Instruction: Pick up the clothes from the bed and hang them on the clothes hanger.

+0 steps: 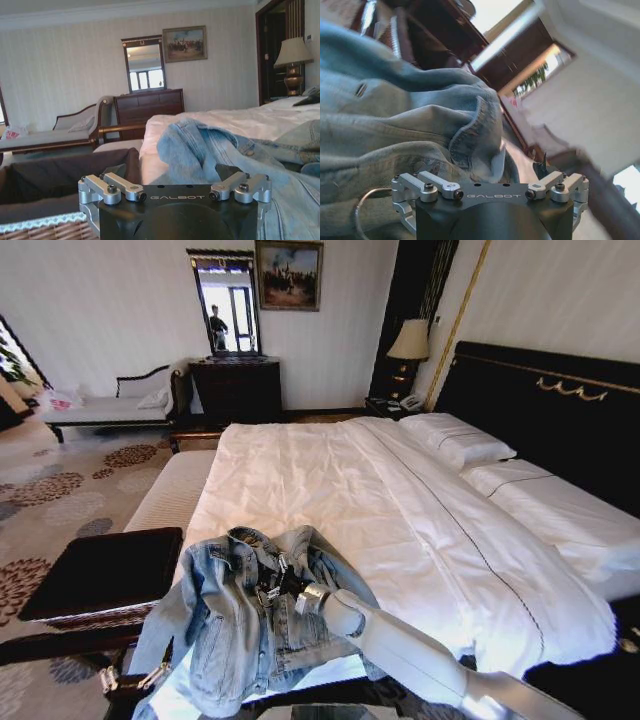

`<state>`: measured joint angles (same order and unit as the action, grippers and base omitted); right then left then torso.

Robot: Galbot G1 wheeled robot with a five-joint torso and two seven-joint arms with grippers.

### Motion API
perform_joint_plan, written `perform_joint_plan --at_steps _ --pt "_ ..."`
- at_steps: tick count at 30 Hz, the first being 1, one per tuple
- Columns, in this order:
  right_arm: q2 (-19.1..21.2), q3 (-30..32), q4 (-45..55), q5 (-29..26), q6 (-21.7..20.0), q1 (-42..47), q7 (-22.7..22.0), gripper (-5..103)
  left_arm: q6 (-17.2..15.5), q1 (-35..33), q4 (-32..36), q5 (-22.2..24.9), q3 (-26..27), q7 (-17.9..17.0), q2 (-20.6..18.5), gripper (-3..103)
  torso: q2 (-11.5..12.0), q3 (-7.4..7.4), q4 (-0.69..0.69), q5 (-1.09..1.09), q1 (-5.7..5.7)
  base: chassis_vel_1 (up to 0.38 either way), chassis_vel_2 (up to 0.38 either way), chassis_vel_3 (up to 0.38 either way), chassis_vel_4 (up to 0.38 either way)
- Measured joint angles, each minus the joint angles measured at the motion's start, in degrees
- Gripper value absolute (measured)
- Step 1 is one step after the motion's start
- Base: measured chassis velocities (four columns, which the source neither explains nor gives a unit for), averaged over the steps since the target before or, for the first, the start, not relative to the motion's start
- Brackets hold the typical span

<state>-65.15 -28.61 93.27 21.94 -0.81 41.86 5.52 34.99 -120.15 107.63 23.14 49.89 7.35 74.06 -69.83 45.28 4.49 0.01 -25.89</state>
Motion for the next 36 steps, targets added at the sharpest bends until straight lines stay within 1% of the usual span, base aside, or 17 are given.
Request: perform_joint_plan --at_steps 1,2,3,4,5,7,10,13,15,17,18,21,26,31,33,35,36 --pt "0.00 0.00 0.00 0.00 0.00 0.00 0.00 100 0.00 0.00 0.00 0.00 0.00 0.00 0.00 100 0.00 0.00 0.00 0.00 0.00 0.000 0.000 0.000 0.000" --pt "-1.32 0.18 -1.93 4.13 2.16 -0.16 0.35 100 -0.11 0.01 0.38 0.08 0.15 0.00 0.00 100 0.00 0.00 -0.01 -0.01 0.00 0.000 0.000 0.000 0.000" --pt "-2.09 0.46 -3.02 6.58 3.59 -0.17 0.61 100 -0.17 0.00 0.52 0.15 0.19 0.01 0.02 100 0.00 0.00 -0.01 -0.01 0.00 0.000 0.000 0.000 0.000" --pt "-3.52 1.19 -5.27 11.05 6.19 -0.30 0.99 100 -0.32 0.00 0.84 0.28 0.27 0.01 0.06 100 0.00 0.00 -0.03 -0.01 0.00 0.000 0.000 0.000 0.000" --pt "-4.33 1.55 -6.56 13.44 7.63 -0.45 1.12 100 -0.42 0.00 1.04 0.31 0.28 0.02 0.08 100 0.00 0.00 -0.02 0.00 0.00 0.000 0.000 0.000 0.000" --pt "-4.78 1.64 -7.18 14.64 8.33 -0.59 1.21 100 -0.47 0.00 1.13 0.35 0.30 0.02 0.08 100 0.00 0.00 -0.02 0.00 0.00 0.000 0.000 0.000 0.000" --pt "-5.93 2.02 -8.62 21.31 11.31 -1.41 2.01 100 -0.64 -0.12 1.64 0.61 0.60 0.06 -0.01 100 0.00 0.00 -0.03 -0.01 0.00 0.000 0.000 0.000 0.000" --pt "-5.72 2.53 -8.78 22.85 12.05 -1.40 2.27 100 -0.67 -0.22 1.92 0.79 0.74 0.07 -0.05 100 0.00 0.00 -0.03 -0.01 0.00 0.000 0.000 0.000 0.000" --pt "-4.20 3.66 -8.64 23.27 12.43 -1.08 2.45 100 -0.71 -0.41 2.34 0.89 0.89 0.09 -0.06 100 0.00 0.00 -0.01 -0.01 0.00 0.000 0.000 0.000 0.000" --pt "-3.84 3.79 -8.56 23.27 12.45 -1.05 2.50 100 -0.71 -0.43 2.37 0.89 0.89 0.10 -0.06 100 0.00 0.00 -0.01 -0.01 0.00 0.000 0.000 0.000 0.000" --pt "-2.42 4.19 -8.30 23.49 12.64 -0.93 2.73 100 -0.74 -0.44 2.39 0.78 0.85 0.12 -0.06 100 0.00 -0.01 0.00 -0.01 0.00 0.000 0.000 0.000 0.000" --pt "-1.86 4.28 -8.71 24.37 13.25 -0.66 2.84 100 -0.87 -0.33 2.39 0.46 0.48 0.15 -0.10 100 0.00 -0.01 0.00 -0.01 0.00 0.000 0.000 0.000 0.000" --pt "-5.68 4.15 -11.27 27.25 14.50 0.22 2.65 100 -1.35 -0.16 2.70 0.41 0.06 0.20 -0.09 100 0.00 -0.01 -0.03 -0.01 0.00 0.000 0.000 0.000 0.000" --pt "-8.13 3.82 -12.84 29.04 15.03 0.15 2.28 100 -1.30 -0.63 2.79 0.56 0.32 0.19 0.08 100 0.00 -0.01 -0.02 -0.01 0.00 0.000 0.000 0.000 0.000" --pt "-8.44 3.78 -13.06 29.64 15.24 0.12 2.24 100 -1.25 -0.72 2.79 0.61 0.37 0.19 0.09 100 0.00 -0.01 -0.02 -0.01 0.00 0.000 0.000 0.000 0.000" --pt "-8.98 3.72 -13.44 31.30 15.71 0.17 2.21 100 -1.13 -0.90 2.81 0.77 0.53 0.15 0.10 100 0.00 -0.01 -0.02 -0.01 0.00 0.000 0.000 0.000 0.000" --pt "-9.32 4.01 -13.51 34.05 16.60 0.40 2.26 100 -1.08 -0.98 2.85 0.88 0.63 0.11 0.12 100 0.00 -0.01 -0.02 -0.01 0.00 0.000 0.000 0.000 0.000"
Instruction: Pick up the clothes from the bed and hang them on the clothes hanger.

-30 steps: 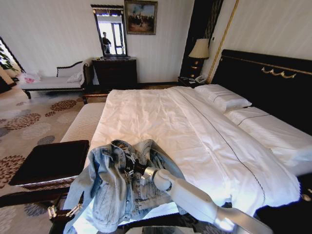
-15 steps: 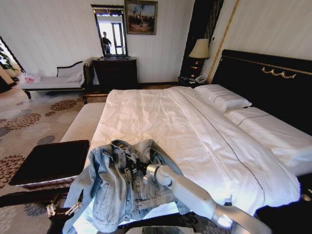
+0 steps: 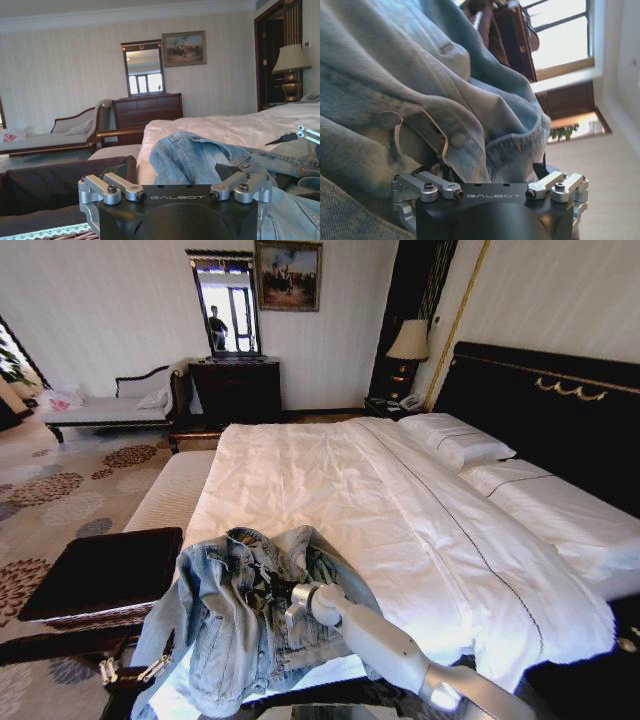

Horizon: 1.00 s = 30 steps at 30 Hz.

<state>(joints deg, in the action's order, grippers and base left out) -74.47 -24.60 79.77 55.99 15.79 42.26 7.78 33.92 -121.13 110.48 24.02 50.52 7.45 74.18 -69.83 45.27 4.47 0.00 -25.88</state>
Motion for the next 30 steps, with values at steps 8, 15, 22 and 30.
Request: perform_joint_plan --at_steps 8,15,22,30 --pt "1.86 1.06 1.22 4.18 1.74 -0.58 1.16 100 0.05 -0.05 0.29 0.08 0.11 -0.07 0.26 100 -0.01 0.00 0.02 0.01 0.01 0.000 0.000 0.000 0.000" --pt "-2.51 1.51 -3.68 4.18 1.13 -0.25 -0.02 100 -0.21 0.27 0.54 0.87 -0.08 -0.14 -0.37 100 -0.01 0.00 0.00 0.00 0.01 0.000 0.000 0.000 0.000" --pt "-4.48 2.75 -6.47 1.98 0.30 0.25 -1.92 100 -0.32 0.17 0.97 1.40 0.26 -0.18 -0.52 100 -0.01 0.00 0.00 0.00 0.01 0.000 0.000 0.000 0.000" --pt "-2.14 3.74 -3.92 -11.60 -4.01 -0.46 -4.97 100 -0.44 0.10 1.30 1.91 0.20 -0.20 -0.47 100 -0.01 0.00 0.00 0.00 0.01 0.000 0.000 0.000 0.000"
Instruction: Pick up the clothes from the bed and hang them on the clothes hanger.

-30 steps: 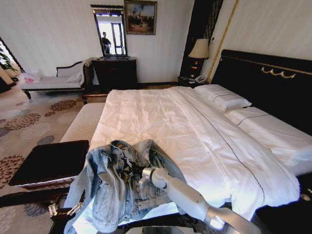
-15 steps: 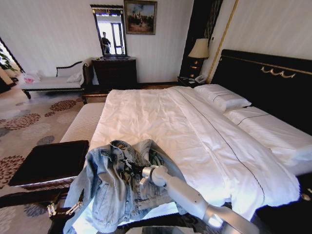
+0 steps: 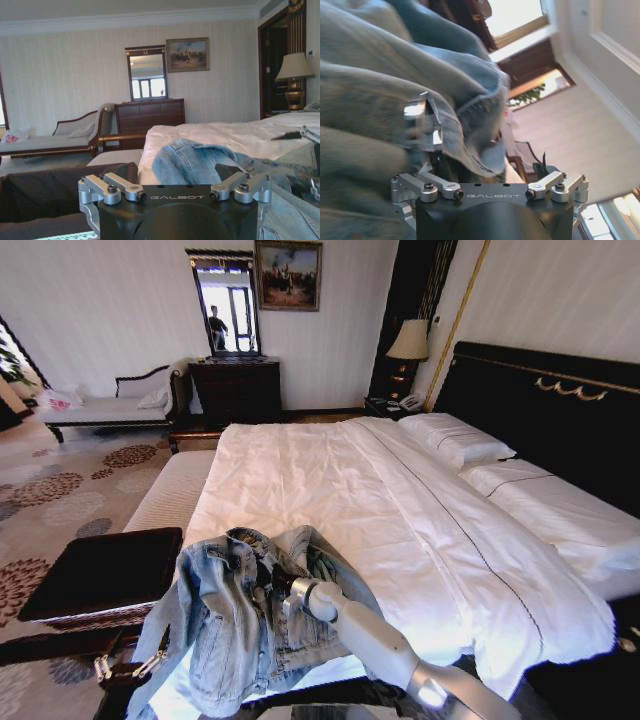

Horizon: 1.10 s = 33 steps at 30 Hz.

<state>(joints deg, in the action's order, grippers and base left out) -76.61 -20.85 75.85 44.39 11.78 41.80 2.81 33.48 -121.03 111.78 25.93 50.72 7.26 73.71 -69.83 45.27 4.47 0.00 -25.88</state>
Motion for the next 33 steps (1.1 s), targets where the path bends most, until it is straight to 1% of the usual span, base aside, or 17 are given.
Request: perform_joint_plan --at_steps 6,7,11,13,16,17,21,22,24,27,33 --pt "0.73 0.51 1.81 -4.93 -1.32 -0.84 -1.15 100 -0.21 0.04 0.37 0.07 -0.40 -0.04 -0.04 100 0.01 0.00 0.00 0.00 0.00 0.000 0.000 0.000 0.000" --pt "0.73 0.51 1.81 -4.93 -1.32 -0.84 -1.15 100 -0.21 0.04 0.37 0.07 -0.40 -0.04 -0.04 100 0.01 0.00 0.00 0.00 0.00 0.000 0.000 0.000 0.000" --pt "1.01 0.27 2.31 -8.83 -2.50 -2.63 -1.81 100 -0.21 -0.02 0.23 0.08 -0.48 -0.06 0.09 100 0.01 0.00 0.00 0.00 0.00 0.000 0.000 0.000 0.000" --pt "0.81 0.23 2.06 -9.21 -2.64 -2.91 -1.91 100 -0.20 -0.01 0.18 0.08 -0.52 -0.06 0.09 100 0.01 0.00 0.00 0.00 0.00 0.000 0.000 0.000 0.000" --pt "-1.66 0.20 -1.40 -10.20 -3.11 -4.74 -2.30 100 -0.19 0.02 0.15 0.25 -0.60 -0.11 0.10 100 0.01 0.00 0.00 0.00 0.00 0.000 0.000 0.000 0.000" --pt "-1.66 0.20 -1.40 -10.20 -3.11 -4.74 -2.30 100 -0.19 0.02 0.15 0.25 -0.60 -0.11 0.10 100 0.01 0.00 0.00 0.00 0.00 0.000 0.000 0.000 0.000" --pt "-5.66 0.24 -8.00 -10.81 -3.49 -7.58 -2.77 100 -0.12 -0.03 0.13 0.54 -0.33 -0.15 0.11 100 0.01 0.00 0.01 0.01 0.00 0.000 0.000 0.000 0.000" --pt "-5.66 0.24 -8.00 -10.81 -3.49 -7.58 -2.77 100 -0.12 -0.03 0.13 0.54 -0.33 -0.15 0.11 100 0.01 0.00 0.01 0.01 0.00 0.000 0.000 0.000 0.000" --pt "-8.24 0.16 -11.95 -10.81 -3.58 -9.33 -3.03 100 0.09 -0.16 -0.01 0.79 -0.13 -0.20 0.22 100 0.01 0.00 0.00 0.00 -0.01 0.000 0.000 0.000 0.000" --pt "-10.97 0.32 -15.90 -10.67 -3.70 -11.14 -3.46 100 0.37 -0.36 -0.02 0.91 -0.08 -0.24 0.50 100 0.01 0.00 0.00 0.00 -0.01 0.000 0.000 0.000 0.000" --pt "-13.49 -0.38 -20.32 -10.92 -4.11 -14.77 -3.70 100 0.68 -0.40 -0.19 1.07 -0.09 -0.29 0.82 100 0.01 0.01 0.00 0.01 -0.01 0.000 0.000 0.000 0.000"
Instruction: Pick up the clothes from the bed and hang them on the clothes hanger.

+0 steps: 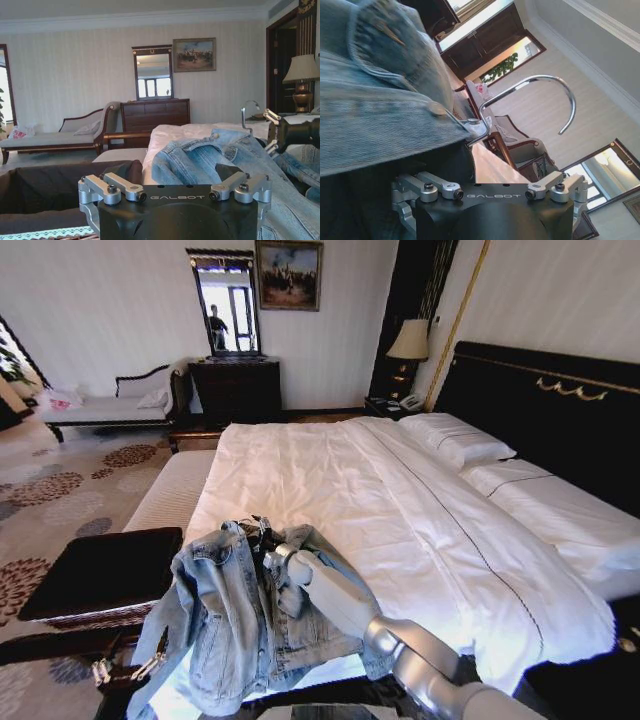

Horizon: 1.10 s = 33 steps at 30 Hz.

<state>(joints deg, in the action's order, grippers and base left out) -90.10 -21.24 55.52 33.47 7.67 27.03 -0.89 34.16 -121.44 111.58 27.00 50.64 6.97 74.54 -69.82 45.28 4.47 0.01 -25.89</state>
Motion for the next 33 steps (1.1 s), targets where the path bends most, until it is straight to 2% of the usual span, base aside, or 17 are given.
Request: perform_joint_plan --at_steps 10,11,12,14,15,17,18,20,21,23,24,26,27,28,33 --pt "0.74 -2.08 0.33 -3.01 -1.10 -3.52 0.78 101 0.51 0.17 -0.31 0.23 -0.14 0.00 0.31 100 0.00 0.00 0.01 -0.01 0.00 0.000 0.000 0.000 0.000" --pt "0.75 -2.12 0.32 -3.05 -1.11 -3.52 0.81 96 0.52 0.19 -0.33 0.25 -0.15 0.00 0.30 100 0.00 0.00 0.01 0.00 0.00 0.000 0.000 0.000 0.000" --pt "0.75 -2.12 0.32 -3.05 -1.11 -3.52 0.81 96 0.52 0.19 -0.33 0.25 -0.15 0.00 0.30 100 0.00 0.00 0.01 0.00 0.00 0.000 0.000 0.000 0.000" --pt "0.56 -2.43 -0.24 -3.10 -1.10 -3.32 0.96 85 0.53 0.31 -0.48 0.47 -0.19 0.00 0.10 100 0.00 -0.01 0.01 -0.01 0.00 0.000 0.000 0.000 0.000" --pt "0.53 -2.48 -0.31 -3.10 -1.09 -3.12 0.96 85 0.54 0.32 -0.48 0.52 -0.19 0.00 0.08 100 0.00 -0.01 0.01 -0.01 0.00 0.000 0.000 0.000 0.000" --pt "0.57 -2.48 -0.29 -3.10 -1.08 -2.52 0.94 74 0.58 0.33 -0.62 0.60 -0.18 0.01 0.07 100 0.00 -0.01 0.00 -0.01 0.00 0.000 0.000 0.000 0.000" --pt "0.57 -2.48 -0.29 -3.10 -1.08 -2.52 0.94 74 0.58 0.33 -0.62 0.60 -0.18 0.01 0.07 100 0.00 -0.01 0.00 -0.01 0.00 0.000 0.000 0.000 0.000" --pt "0.71 -2.46 -0.19 -3.07 -1.08 -2.22 0.90 63 0.68 0.35 -0.79 0.63 -0.12 0.01 0.05 100 0.00 -0.01 0.00 -0.01 0.00 0.000 0.000 0.000 0.000" --pt "0.75 -2.42 -0.15 -3.03 -1.08 -2.12 0.84 63 0.72 0.37 -0.84 0.64 -0.09 0.02 0.03 100 0.00 -0.01 0.00 -0.01 0.00 0.000 0.000 0.000 0.000" --pt "0.85 -2.13 0.09 -2.87 -1.09 -1.83 0.44 53 0.76 0.41 -0.88 0.74 -0.05 0.02 0.02 100 0.00 -0.01 0.00 -0.01 0.00 0.000 0.000 0.000 0.000" --pt "0.85 -2.13 0.09 -2.87 -1.09 -1.83 0.44 53 0.76 0.41 -0.88 0.74 -0.05 0.02 0.02 100 0.00 -0.01 0.00 -0.01 0.00 0.000 0.000 0.000 0.000" --pt "0.94 -1.75 0.42 -2.74 -1.15 -1.65 0.09 42 0.76 0.43 -0.85 0.78 0.01 0.02 0.02 100 0.00 -0.01 0.00 -0.01 0.00 0.000 0.000 0.000 0.000" --pt "1.00 -1.67 0.55 -2.67 -1.18 -1.63 0.00 42 0.76 0.43 -0.82 0.80 0.05 0.02 0.02 100 0.00 -0.01 0.00 -0.01 0.00 0.000 0.000 0.000 0.000" --pt "1.16 -1.50 0.91 -2.60 -1.20 -1.62 -0.14 35 0.76 0.43 -0.73 0.87 0.17 0.02 0.01 100 0.00 -0.01 0.00 -0.01 0.00 0.000 0.000 0.000 0.000" --pt "1.50 -1.20 1.86 -2.53 -1.27 -1.60 -0.50 35 0.76 0.44 -0.60 1.13 0.49 0.03 -0.20 100 0.00 -0.01 0.00 -0.01 0.00 0.000 0.000 0.000 0.000"
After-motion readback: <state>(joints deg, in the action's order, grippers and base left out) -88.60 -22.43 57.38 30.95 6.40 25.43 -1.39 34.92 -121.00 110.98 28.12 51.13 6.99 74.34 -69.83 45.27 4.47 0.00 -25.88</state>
